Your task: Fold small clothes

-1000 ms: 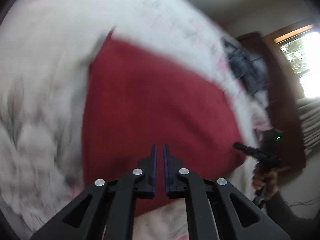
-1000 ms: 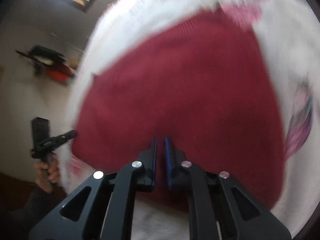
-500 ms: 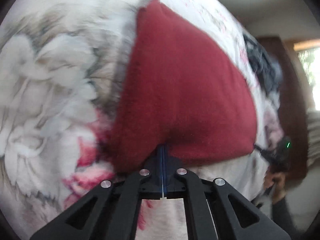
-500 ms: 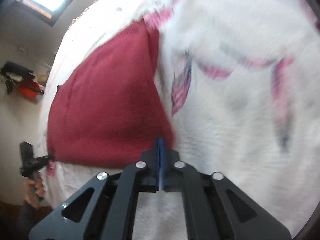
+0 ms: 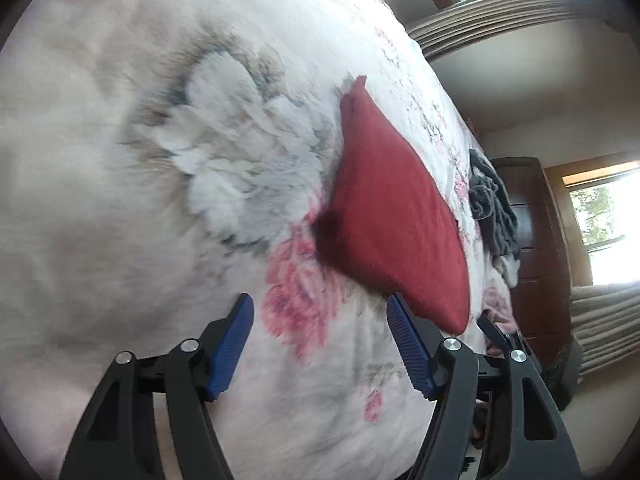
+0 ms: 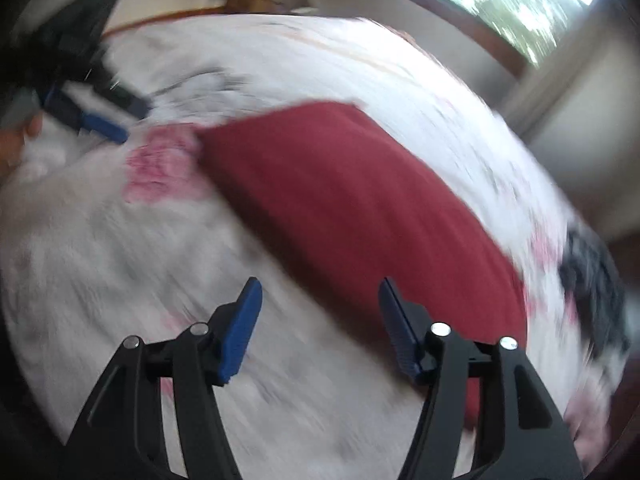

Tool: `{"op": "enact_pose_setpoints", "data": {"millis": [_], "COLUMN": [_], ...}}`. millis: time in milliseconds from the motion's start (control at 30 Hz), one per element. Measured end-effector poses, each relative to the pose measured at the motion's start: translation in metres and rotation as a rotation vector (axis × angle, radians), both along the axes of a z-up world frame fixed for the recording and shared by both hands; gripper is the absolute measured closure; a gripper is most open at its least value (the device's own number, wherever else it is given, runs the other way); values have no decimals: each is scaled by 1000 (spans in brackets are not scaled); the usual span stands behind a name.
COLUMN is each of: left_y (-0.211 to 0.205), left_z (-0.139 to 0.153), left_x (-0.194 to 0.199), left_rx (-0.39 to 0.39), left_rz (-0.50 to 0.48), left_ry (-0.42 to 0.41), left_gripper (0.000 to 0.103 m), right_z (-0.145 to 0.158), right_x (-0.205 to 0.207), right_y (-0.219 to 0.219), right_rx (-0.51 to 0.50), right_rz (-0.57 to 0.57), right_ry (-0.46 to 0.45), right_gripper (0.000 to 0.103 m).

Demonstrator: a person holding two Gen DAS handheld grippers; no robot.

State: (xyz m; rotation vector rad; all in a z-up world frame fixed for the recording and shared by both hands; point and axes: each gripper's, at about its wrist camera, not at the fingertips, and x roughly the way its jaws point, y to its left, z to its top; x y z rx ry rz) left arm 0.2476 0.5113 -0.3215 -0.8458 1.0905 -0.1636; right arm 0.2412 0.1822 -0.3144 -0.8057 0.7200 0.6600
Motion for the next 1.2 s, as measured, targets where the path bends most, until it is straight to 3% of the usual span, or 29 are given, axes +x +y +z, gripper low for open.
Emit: {"op": "enact_pose_setpoints", "data": {"millis": [133, 300, 467, 633, 700, 833, 933, 1033, 1200], "left_y": [18, 30, 41, 53, 58, 70, 79, 82, 70], "left_z": [8, 8, 6, 6, 6, 9, 11, 13, -13], "left_x": [-16, -24, -29, -24, -21, -4, 23, 67, 151], "left_rx": [15, -24, -48, -122, -163, -250, -328, -410, -511], "left_rz": [-7, -4, 0, 30, 48, 84, 84, 38, -13], "left_ry": [-24, -53, -67, -93, -103, -119, -115, -100, 7], "left_gripper": [32, 31, 31, 31, 31, 28, 25, 19, 18], "right_z": [-30, -59, -84, -94, -96, -101, -91, -64, -25], "right_x": [-17, -10, 6, 17, 29, 47, 58, 69, 95], "right_y": [61, 102, 125, 129, 134, 139, 138, 127, 116], "right_rx": [-137, -251, -336, -372, -376, -382, -333, -234, -119], "right_rz": [148, 190, 180, 157, 138, 126, 105, 49, -38], "right_ry": [-187, -313, -324, -350, -358, -329, -281, -253, -213], "right_gripper": [44, 44, 45, 50, 52, 73, 84, 87, 87]}}
